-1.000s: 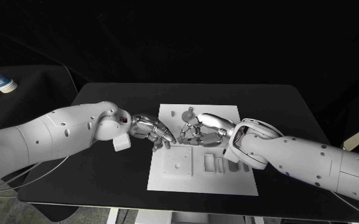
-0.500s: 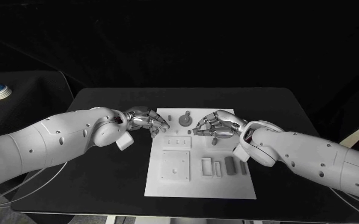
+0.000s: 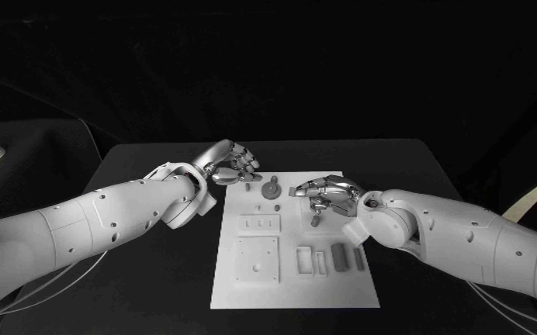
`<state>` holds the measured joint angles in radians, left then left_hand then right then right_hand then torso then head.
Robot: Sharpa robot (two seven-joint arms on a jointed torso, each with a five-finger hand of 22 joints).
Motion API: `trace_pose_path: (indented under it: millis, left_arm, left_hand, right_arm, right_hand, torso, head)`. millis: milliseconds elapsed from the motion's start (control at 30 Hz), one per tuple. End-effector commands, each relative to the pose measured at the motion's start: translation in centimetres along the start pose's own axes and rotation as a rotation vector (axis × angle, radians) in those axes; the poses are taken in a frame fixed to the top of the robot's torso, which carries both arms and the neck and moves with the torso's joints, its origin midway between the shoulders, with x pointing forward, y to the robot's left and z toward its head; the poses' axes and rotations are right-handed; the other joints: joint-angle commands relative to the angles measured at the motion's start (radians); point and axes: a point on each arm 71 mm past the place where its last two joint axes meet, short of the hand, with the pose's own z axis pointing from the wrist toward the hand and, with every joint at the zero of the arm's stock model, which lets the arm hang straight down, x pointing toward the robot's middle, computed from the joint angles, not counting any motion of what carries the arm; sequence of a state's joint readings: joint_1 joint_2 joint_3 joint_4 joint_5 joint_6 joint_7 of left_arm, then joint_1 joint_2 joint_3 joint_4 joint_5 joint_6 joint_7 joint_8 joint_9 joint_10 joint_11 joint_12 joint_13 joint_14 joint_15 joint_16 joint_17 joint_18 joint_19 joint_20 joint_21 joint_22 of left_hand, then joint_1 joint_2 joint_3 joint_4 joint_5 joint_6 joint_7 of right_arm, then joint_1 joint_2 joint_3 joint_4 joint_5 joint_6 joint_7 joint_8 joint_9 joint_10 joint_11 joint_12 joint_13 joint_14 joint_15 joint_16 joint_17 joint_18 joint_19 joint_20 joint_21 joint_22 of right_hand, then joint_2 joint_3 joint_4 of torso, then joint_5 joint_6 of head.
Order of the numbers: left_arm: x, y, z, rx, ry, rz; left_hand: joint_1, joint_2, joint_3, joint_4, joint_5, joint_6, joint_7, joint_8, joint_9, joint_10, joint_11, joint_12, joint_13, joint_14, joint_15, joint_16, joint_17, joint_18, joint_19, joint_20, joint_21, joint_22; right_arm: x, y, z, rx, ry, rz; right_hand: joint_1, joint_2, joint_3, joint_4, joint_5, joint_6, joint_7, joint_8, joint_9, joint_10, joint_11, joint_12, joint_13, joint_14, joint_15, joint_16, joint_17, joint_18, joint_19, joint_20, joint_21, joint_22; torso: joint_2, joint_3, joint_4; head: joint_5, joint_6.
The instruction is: Assemble the parts on the task board
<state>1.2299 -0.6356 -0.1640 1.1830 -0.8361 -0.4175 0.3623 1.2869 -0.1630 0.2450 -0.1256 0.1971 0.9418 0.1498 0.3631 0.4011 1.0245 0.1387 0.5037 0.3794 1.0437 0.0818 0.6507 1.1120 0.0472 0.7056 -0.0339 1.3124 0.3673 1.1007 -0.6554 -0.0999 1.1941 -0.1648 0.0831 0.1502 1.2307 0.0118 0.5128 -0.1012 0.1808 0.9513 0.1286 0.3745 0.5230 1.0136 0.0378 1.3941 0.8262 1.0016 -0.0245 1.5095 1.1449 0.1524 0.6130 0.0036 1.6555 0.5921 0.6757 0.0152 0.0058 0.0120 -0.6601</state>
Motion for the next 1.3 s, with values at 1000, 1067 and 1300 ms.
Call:
trace_pose_path:
  millis: [1000,1067,1300]
  left_arm:
    - [2.5,-4.5,-1.1,0.182,0.077,-0.029]
    - [2.7,-4.8,-1.0,0.189,0.074,-0.04]
    - [2.8,-5.2,-0.9,0.204,0.042,-0.061]
  left_hand:
    - [0.056,-0.019,-0.127,-0.005,-0.014,-0.068,-0.021,-0.047,-0.014,-0.058,0.0,0.0,-0.008,-0.006,0.008,-0.007,-0.008,0.008,-0.005,0.006,-0.015,-0.005]
    - [0.057,-0.019,-0.127,-0.005,-0.014,-0.068,-0.021,-0.047,-0.014,-0.058,0.0,0.0,-0.008,-0.006,0.008,-0.007,-0.008,0.008,-0.005,0.007,-0.015,-0.005]
    - [0.073,-0.008,-0.128,0.013,-0.013,-0.06,-0.003,-0.04,-0.01,-0.022,-0.004,0.032,0.004,0.019,0.002,0.007,-0.003,0.012,0.018,0.004,-0.004,-0.001]
  right_arm:
    - [-0.4,1.7,-0.8,-0.095,0.236,0.246]
    - [-0.1,1.8,-0.7,-0.095,0.244,0.246]
    - [0.2,1.8,-0.5,-0.095,0.251,0.244]
  right_hand:
    - [-0.009,0.02,0.007,0.006,0.004,0.09,0.009,0.034,0.025,0.001,0.003,-0.007,-0.004,-0.008,-0.005,-0.004,-0.004,-0.009,-0.001,0.001,0.057,-0.003]
    - [-0.009,0.02,0.007,0.006,0.004,0.09,0.009,0.034,0.025,0.001,0.003,-0.008,-0.004,-0.008,-0.005,-0.004,-0.004,-0.009,-0.001,0.001,0.057,-0.003]
    - [-0.01,0.021,0.008,0.006,0.004,0.089,0.009,0.034,0.025,0.0,0.003,-0.008,-0.004,-0.009,-0.005,-0.005,-0.004,-0.01,-0.002,0.001,0.056,-0.003]
  torso:
    - [0.001,0.0011,-0.0001]
    - [0.001,0.001,-0.0006]
    - [0.0,0.0022,0.0]
  head:
    - [-0.028,0.03]
    - [-0.027,0.03]
    - [-0.021,0.034]
